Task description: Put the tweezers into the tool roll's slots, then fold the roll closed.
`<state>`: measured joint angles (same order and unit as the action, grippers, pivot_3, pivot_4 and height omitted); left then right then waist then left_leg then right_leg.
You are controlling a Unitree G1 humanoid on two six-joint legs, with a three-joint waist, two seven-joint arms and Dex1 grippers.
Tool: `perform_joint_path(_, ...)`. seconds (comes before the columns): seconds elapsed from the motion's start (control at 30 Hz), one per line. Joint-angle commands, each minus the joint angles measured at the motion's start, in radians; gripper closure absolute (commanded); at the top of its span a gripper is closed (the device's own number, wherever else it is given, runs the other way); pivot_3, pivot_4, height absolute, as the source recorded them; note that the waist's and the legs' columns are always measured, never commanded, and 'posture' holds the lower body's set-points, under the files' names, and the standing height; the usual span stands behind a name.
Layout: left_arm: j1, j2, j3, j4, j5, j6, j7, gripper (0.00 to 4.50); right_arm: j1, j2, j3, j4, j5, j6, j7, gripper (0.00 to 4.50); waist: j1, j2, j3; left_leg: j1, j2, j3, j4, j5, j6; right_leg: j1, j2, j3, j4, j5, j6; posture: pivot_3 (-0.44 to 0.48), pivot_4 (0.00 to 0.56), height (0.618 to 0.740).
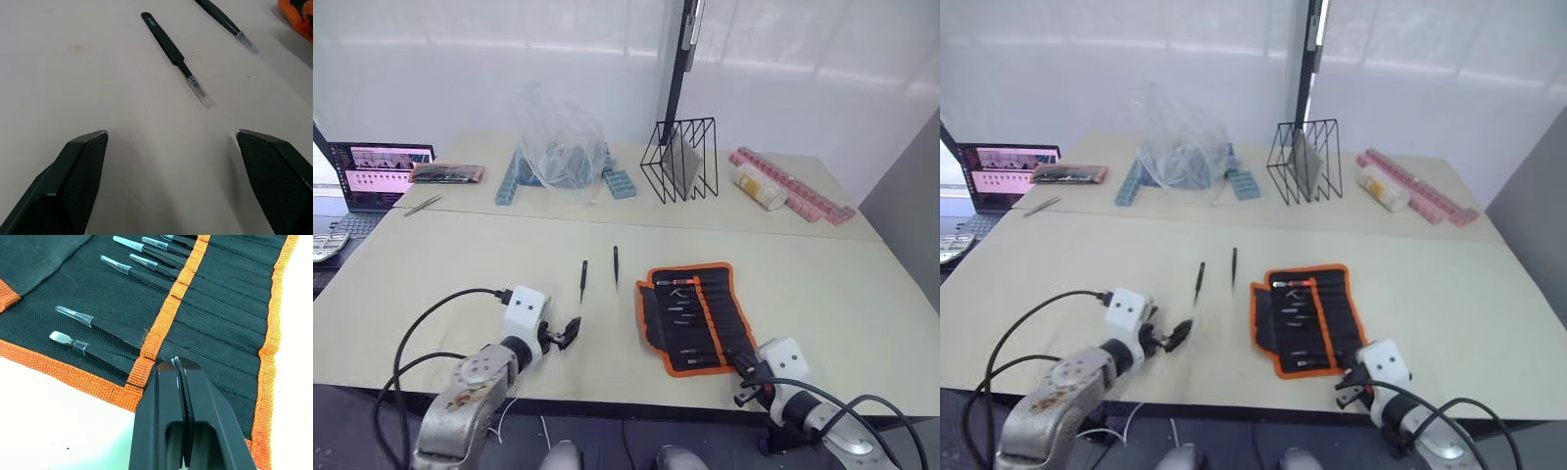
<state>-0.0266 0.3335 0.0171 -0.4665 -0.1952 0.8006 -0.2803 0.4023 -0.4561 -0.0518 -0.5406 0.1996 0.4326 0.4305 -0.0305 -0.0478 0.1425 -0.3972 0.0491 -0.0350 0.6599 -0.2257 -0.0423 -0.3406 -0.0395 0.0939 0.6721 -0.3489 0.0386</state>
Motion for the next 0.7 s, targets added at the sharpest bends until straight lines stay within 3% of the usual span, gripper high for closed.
perform_joint_path(0.03,-0.057,-0.034,-0.039,0.083,0.041,-0.028,0.046,0.05,0.006,-0.001,0.015,0.065,-0.02,0.062,-0.016,4.5,0.001,0.0,0.0,0.001,0.0,0.0,0.0,0.0,0.0,0.001,0.0,0.0,0.0,0.0,0.0,0.0,0.15,0.705)
perform_joint_path(0.4,-0.166,-0.137,-0.076,0.263,0.086,-0.07,0.103,0.05,0.002,0.001,0.016,0.065,-0.019,0.062,-0.017,4.5,0.012,0.003,-0.001,0.008,-0.001,0.0,-0.001,0.0,0.0,0.007,0.0,0.0,-0.007,0.0,0.002,0.0,0.15,0.705)
perform_joint_path(0.7,-0.221,-0.148,-0.087,0.349,0.087,-0.109,0.083,2.83,0.003,0.002,0.018,0.06,-0.017,0.065,-0.021,4.5,0.016,0.004,-0.004,0.008,-0.001,0.0,-0.001,0.0,0.0,0.007,-0.001,0.001,-0.008,0.0,0.003,0.0,0.15,0.705)
